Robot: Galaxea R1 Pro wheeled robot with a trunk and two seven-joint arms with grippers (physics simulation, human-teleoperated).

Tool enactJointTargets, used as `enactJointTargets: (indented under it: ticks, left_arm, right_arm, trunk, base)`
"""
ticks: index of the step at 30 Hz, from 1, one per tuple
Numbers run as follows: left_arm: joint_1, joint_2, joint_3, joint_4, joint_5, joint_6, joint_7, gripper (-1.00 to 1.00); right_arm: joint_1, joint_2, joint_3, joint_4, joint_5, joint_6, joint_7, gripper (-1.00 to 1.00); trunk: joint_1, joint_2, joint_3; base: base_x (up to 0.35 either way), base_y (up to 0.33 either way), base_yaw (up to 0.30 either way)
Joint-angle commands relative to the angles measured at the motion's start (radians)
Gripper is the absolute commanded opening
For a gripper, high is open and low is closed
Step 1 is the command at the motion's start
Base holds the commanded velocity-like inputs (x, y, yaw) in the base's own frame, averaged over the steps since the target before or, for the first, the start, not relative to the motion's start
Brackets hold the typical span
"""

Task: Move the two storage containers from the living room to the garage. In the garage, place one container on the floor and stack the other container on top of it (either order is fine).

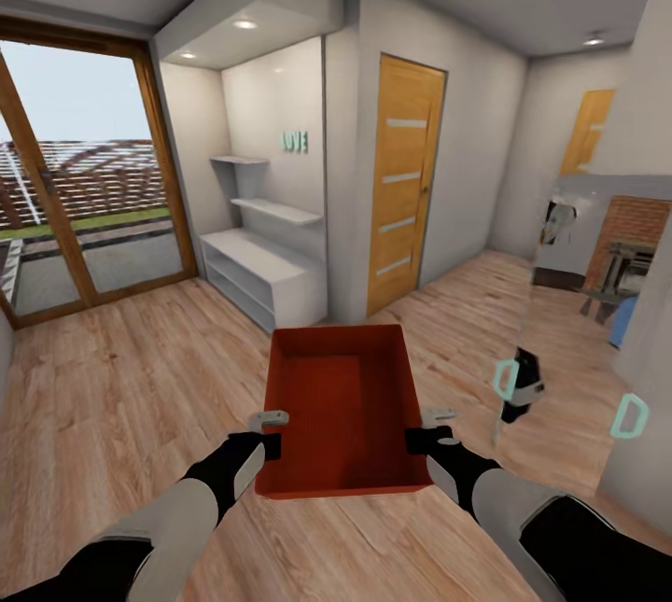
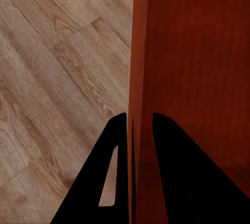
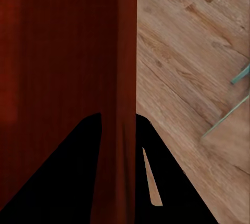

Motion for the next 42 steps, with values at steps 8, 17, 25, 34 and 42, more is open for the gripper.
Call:
enactJointTargets:
  ticks: [8, 17, 25, 34, 42]
  left_arm:
    - [-0.001, 0.004, -0.003, -0.006, -0.03, 0.004, 0.013, -1.0]
    - [-0.001, 0.004, -0.003, -0.006, -0.03, 0.004, 0.013, -1.0]
    - [0.0, 0.004, -0.003, -0.006, -0.03, 0.005, 0.013, -1.0]
    - [-0.001, 0.004, -0.003, -0.006, -0.03, 0.005, 0.013, -1.0]
    - [-0.001, 0.004, -0.003, -0.006, -0.03, 0.005, 0.013, -1.0]
  right_arm:
    - [-0.001, 0.0, -0.018, 0.027, -0.019, -0.005, -0.005, -1.0]
    - [-0.001, 0.0, -0.018, 0.027, -0.019, -0.006, -0.004, -1.0]
    - [-0.001, 0.0, -0.019, 0.027, -0.019, -0.007, -0.005, -1.0]
    - [-0.001, 0.002, -0.019, 0.027, -0.019, -0.007, -0.006, -1.0]
    - [-0.002, 0.003, -0.019, 0.027, -0.019, -0.007, -0.007, -1.0]
  trunk:
    - [0.001, -0.002, -0.002]
    - [0.001, -0.002, -0.002]
    - [0.001, -0.002, -0.002]
    - [0.001, -0.002, -0.002]
    - [0.001, -0.002, -0.002]
  base:
    - [0.328, 0.0, 0.0]
    - [0.328, 0.0, 0.0]
    - [0.328, 0.0, 0.0]
    - [0.328, 0.0, -0.024]
    - [0.328, 0.0, -0.21]
